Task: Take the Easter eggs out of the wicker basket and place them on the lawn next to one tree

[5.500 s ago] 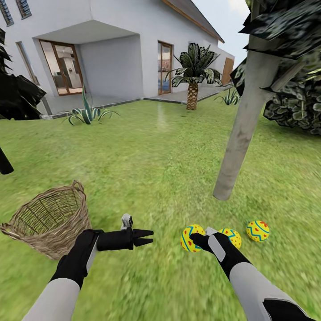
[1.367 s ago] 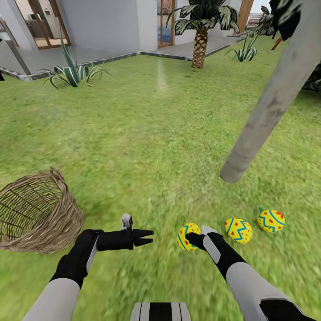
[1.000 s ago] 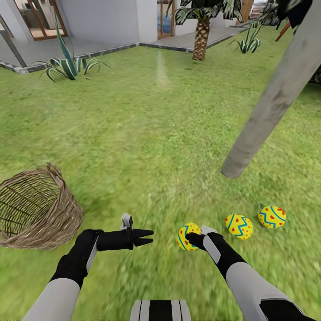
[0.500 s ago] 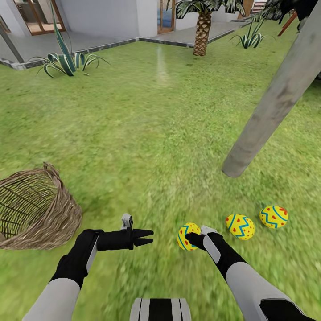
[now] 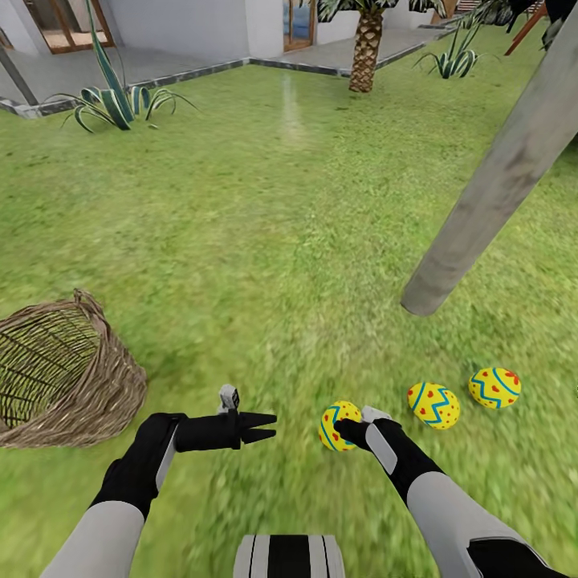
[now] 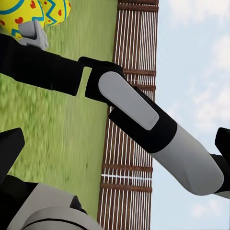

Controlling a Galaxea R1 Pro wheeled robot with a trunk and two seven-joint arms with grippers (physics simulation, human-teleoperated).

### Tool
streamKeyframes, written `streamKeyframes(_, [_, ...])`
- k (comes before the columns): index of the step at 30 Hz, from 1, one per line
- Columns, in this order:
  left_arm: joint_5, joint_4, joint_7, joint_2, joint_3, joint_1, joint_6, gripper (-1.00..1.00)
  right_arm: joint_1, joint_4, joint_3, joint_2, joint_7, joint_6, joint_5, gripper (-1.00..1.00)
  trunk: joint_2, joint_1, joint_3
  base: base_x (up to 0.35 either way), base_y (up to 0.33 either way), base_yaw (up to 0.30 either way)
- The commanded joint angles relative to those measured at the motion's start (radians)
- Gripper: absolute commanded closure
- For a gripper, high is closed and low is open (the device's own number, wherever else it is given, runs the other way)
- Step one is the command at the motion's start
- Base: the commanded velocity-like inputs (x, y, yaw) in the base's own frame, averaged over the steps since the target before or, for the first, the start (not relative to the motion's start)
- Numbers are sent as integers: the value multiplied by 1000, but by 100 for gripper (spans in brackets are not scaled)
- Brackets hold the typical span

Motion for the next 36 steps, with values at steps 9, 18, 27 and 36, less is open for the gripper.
streamKeyframes(9, [-11,-1,-8,-1,4,0,10,-100,0,-2,2,0,-8,4,-10,100,-1,1,-8,0,0,0])
streamKeyframes(18, [-10,-1,-8,0,5,0,10,-100,0,-1,1,0,-8,4,-12,100,-1,1,-8,0,0,0])
streamKeyframes(27, [-11,-1,-7,-1,5,0,10,-100,0,-2,-3,-3,-7,0,-19,100,-1,1,-8,79,0,0])
streamKeyframes(36, [-11,-1,-7,-1,5,0,10,-100,0,-2,-4,-4,-6,-2,-21,100,-1,2,-20,0,0,0])
